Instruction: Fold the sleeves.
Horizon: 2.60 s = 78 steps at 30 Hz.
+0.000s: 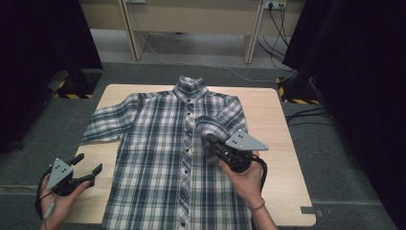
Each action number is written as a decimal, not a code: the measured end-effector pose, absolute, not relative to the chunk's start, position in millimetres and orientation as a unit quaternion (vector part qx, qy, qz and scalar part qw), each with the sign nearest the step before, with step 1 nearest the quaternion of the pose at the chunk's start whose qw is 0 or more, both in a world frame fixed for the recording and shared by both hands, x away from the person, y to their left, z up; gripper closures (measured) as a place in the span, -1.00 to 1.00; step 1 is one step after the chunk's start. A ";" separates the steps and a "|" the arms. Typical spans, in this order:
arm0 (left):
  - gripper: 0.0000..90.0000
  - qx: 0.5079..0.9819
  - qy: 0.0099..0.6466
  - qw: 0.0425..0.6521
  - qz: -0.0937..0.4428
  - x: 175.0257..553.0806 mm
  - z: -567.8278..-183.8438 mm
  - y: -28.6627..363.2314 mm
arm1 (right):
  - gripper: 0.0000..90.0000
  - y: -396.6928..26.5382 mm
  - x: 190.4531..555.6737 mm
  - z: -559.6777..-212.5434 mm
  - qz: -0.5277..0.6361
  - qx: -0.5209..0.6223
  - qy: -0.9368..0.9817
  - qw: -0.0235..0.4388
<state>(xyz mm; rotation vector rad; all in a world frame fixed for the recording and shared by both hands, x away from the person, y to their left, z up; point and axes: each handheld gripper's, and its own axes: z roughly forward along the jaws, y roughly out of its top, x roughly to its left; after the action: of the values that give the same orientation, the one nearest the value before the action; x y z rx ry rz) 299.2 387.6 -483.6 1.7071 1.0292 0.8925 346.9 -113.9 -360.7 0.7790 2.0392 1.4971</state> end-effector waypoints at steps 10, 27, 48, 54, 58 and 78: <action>-0.52 0.693 0.418 0.462 0.362 299.2 -483.6 387.7 | 1.00 -79.1 343.1 -389.7 0.521 0.256 0.788 0.207; -0.52 0.693 0.417 0.462 0.363 299.1 -483.6 387.7 | 0.65 -42.9 322.4 -416.5 0.509 0.198 0.828 0.130; -0.52 0.695 0.417 0.460 0.363 299.3 -483.6 387.4 | 0.16 -116.2 379.0 -437.4 0.455 0.390 0.795 0.096; -0.52 0.694 0.417 0.462 0.363 299.1 -483.6 387.6 | 0.97 -115.2 377.2 -441.0 0.473 0.381 0.790 0.084; -0.52 0.694 0.417 0.461 0.363 299.1 -483.6 387.5 | 1.00 -111.0 367.8 -429.6 0.483 0.356 0.794 0.095; -0.52 0.694 0.416 0.463 0.363 299.1 -483.7 387.7 | 1.00 2.1 309.6 -399.3 0.483 0.172 0.856 0.068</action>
<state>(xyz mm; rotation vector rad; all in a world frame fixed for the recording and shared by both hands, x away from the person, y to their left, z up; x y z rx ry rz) 299.1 387.7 -483.7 1.7061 1.0221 0.8916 309.6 2.1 -399.3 0.5171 2.5793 1.4537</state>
